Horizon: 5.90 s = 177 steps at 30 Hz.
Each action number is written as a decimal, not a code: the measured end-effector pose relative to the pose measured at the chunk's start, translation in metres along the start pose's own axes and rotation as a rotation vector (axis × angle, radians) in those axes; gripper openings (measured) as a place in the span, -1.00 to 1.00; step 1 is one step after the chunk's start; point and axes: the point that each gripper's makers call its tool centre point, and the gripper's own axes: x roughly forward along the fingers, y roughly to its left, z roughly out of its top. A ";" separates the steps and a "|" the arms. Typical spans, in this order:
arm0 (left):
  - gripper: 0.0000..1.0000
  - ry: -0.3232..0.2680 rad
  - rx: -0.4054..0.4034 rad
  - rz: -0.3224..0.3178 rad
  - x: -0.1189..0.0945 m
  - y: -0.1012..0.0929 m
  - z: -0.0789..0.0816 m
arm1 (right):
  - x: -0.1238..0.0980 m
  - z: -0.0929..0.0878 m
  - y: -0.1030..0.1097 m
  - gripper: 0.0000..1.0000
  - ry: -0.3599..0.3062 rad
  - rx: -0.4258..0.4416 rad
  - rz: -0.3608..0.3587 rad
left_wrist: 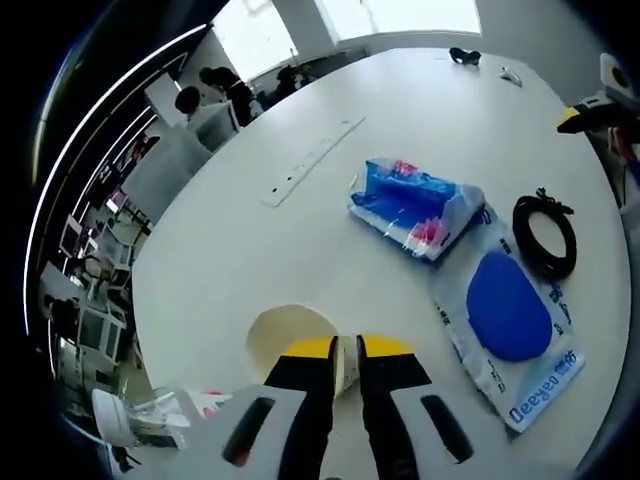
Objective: Arrange the tabletop items into an orderly group along one side of the table until the central work area is clear of visible clutter.
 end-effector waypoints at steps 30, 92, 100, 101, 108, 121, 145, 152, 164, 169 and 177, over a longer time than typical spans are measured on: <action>-0.09 -0.099 -0.072 0.055 -0.032 0.010 0.013 | -0.007 0.023 0.007 0.95 -0.059 -0.031 0.013; 0.98 -0.361 -0.220 0.123 -0.127 -0.014 0.075 | -0.029 0.091 0.025 0.97 -0.177 -0.223 0.069; 0.98 -0.389 -0.230 0.134 -0.136 -0.020 0.086 | -0.034 0.100 0.022 0.97 -0.187 -0.253 0.077; 0.98 -0.390 -0.230 0.136 -0.137 -0.021 0.087 | -0.034 0.100 0.021 0.97 -0.187 -0.256 0.079; 0.98 -0.403 -0.235 0.134 -0.139 -0.029 0.093 | -0.035 0.105 0.012 0.96 -0.178 -0.294 0.079; 0.97 -0.419 -0.214 0.108 -0.150 -0.045 0.090 | -0.024 0.114 -0.004 0.90 -0.141 -0.363 0.075; 0.76 -0.456 -0.233 0.078 -0.150 -0.074 0.091 | -0.013 0.104 -0.041 0.60 -0.033 -0.418 0.085; 0.67 -0.461 -0.243 0.078 -0.148 -0.077 0.096 | -0.006 0.101 -0.048 0.45 -0.004 -0.438 0.090; 0.50 -0.450 -0.253 0.054 -0.134 -0.091 0.097 | -0.002 0.095 -0.070 0.16 0.032 -0.457 0.085; 0.42 -0.449 -0.273 0.052 -0.128 -0.090 0.098 | 0.004 0.095 -0.080 0.08 0.041 -0.450 0.074; 0.33 -0.425 -0.276 0.043 -0.109 -0.101 0.093 | 0.013 0.094 -0.094 -0.05 0.064 -0.450 0.070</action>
